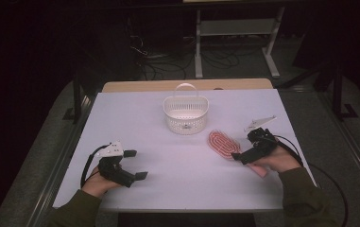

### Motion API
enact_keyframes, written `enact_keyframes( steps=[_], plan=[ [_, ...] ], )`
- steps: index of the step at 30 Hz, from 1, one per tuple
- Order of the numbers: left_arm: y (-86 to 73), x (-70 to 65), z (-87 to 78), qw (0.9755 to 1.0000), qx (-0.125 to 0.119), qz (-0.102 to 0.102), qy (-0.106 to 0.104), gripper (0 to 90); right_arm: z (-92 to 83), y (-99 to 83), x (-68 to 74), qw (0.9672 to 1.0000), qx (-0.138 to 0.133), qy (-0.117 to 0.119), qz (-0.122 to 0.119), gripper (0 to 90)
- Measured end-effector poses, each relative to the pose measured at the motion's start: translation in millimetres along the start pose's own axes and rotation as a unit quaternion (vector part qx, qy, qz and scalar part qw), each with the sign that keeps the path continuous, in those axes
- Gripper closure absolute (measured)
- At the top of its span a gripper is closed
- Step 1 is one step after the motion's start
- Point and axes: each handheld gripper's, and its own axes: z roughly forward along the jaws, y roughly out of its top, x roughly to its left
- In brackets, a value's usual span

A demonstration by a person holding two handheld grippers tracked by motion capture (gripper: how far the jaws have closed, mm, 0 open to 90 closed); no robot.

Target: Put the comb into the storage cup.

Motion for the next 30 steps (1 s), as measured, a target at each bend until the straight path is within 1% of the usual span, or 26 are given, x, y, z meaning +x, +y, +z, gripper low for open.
enact_keyframes(
  steps=[10, 13, 18, 22, 30],
  plan=[
    [0.1, -1.3, 1.8, 1.0, 0.0, 0.0, -0.004, 0.4, 5.5, -1.6, 3.0, 0.9997, 0.024, 0.006, -0.002, 0.0],
    [0.3, -1.8, 2.0, 1.0, 0.001, 0.002, -0.006, 0.4, 7.8, -1.5, 5.0, 0.9993, 0.036, 0.006, -0.005, 0.0],
    [0.4, -1.5, 0.9, 1.0, -0.001, 0.001, -0.005, 0.4, 9.7, -1.5, 5.8, 0.9991, 0.042, 0.003, -0.007, 0.0],
    [0.7, -2.4, 1.7, 1.0, -0.001, 0.003, -0.005, 0.4, 12.0, -1.8, 7.7, 0.9986, 0.051, 0.003, -0.012, 0.0],
    [0.4, -1.6, 0.6, 1.0, -0.001, 0.004, -0.005, 0.4, 17.9, -3.9, 9.4, 0.9975, 0.069, 0.004, -0.014, 0.1]
  ],
)
